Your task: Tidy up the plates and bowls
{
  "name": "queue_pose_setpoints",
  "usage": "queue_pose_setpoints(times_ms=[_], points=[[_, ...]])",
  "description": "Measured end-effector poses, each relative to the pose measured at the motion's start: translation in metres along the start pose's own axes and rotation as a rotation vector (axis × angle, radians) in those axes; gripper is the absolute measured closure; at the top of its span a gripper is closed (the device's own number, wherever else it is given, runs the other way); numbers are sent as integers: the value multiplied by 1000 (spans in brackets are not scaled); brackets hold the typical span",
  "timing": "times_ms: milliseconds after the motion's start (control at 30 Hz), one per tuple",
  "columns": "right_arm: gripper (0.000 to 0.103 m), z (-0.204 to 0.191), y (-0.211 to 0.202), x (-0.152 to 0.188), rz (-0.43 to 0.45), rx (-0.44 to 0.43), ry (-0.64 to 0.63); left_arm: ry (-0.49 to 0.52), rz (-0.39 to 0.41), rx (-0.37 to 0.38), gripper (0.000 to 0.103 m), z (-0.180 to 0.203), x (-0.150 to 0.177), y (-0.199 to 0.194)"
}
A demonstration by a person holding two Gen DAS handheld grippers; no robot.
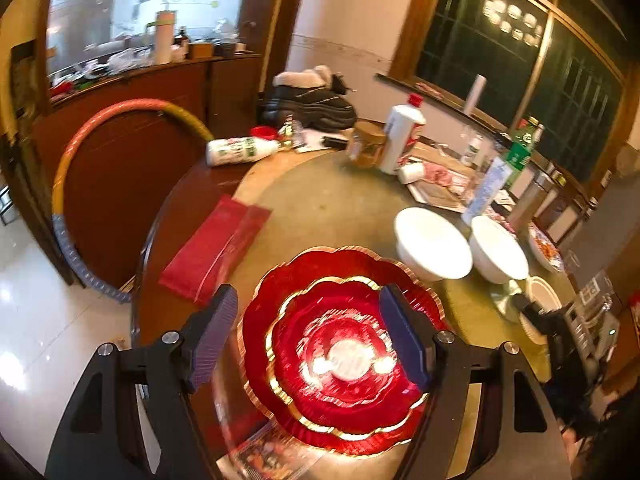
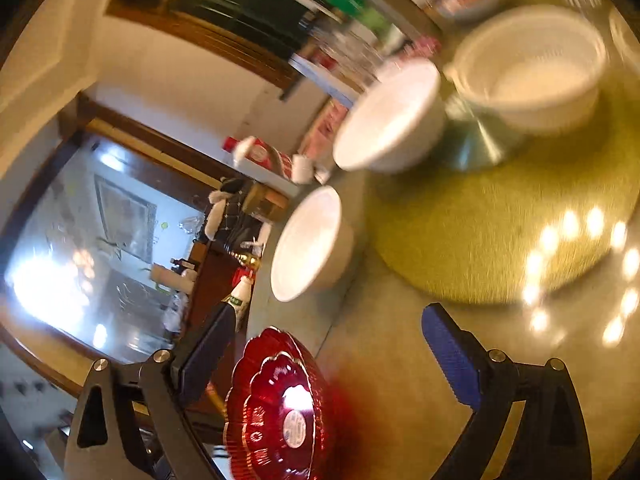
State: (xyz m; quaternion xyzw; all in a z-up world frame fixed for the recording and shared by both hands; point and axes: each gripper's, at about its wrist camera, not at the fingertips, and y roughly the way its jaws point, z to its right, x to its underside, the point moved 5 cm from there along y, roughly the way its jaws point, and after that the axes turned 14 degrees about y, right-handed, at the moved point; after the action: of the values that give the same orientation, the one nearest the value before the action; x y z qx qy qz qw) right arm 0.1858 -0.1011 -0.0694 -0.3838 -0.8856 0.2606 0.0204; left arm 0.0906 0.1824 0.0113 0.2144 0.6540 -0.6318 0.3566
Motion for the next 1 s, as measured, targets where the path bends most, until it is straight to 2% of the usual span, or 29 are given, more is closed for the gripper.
queue_pose_setpoints(times_ms=[100,233,367,500,600,700,833,867,900,933,967,1000], points=[[7,-5,1,4,-11,3,-28,1,-44,94,30,8,-23,17],[7,-15,8,5,-87,31,-49,-50,-150,186,30,16,-49,53],[9,-26,19,-11,-131,124,-108,-7,-231,185,30,38,-69,91],[21,-35,40,-36,-153,203,-111,59,-325,202,30,71,-79,133],[38,-38,66,-51,-176,297,-128,69,-378,171,30,87,-87,164],[43,-39,91,-59,-192,351,-139,71,-425,164,30,97,-88,190],[43,-36,116,-66,-193,390,-133,35,-489,143,30,100,-78,218],[43,-35,119,-67,-194,398,-132,40,-504,135,33,101,-75,223],[43,-31,124,-68,-198,415,-132,69,-519,126,44,104,-69,228],[58,-28,127,-69,-203,425,-134,107,-527,116,80,107,-67,230],[76,-25,131,-67,-221,440,-156,166,-541,126,91,112,-63,231],[95,-28,131,-63,-240,402,-173,190,-539,126,91,115,-61,228]])
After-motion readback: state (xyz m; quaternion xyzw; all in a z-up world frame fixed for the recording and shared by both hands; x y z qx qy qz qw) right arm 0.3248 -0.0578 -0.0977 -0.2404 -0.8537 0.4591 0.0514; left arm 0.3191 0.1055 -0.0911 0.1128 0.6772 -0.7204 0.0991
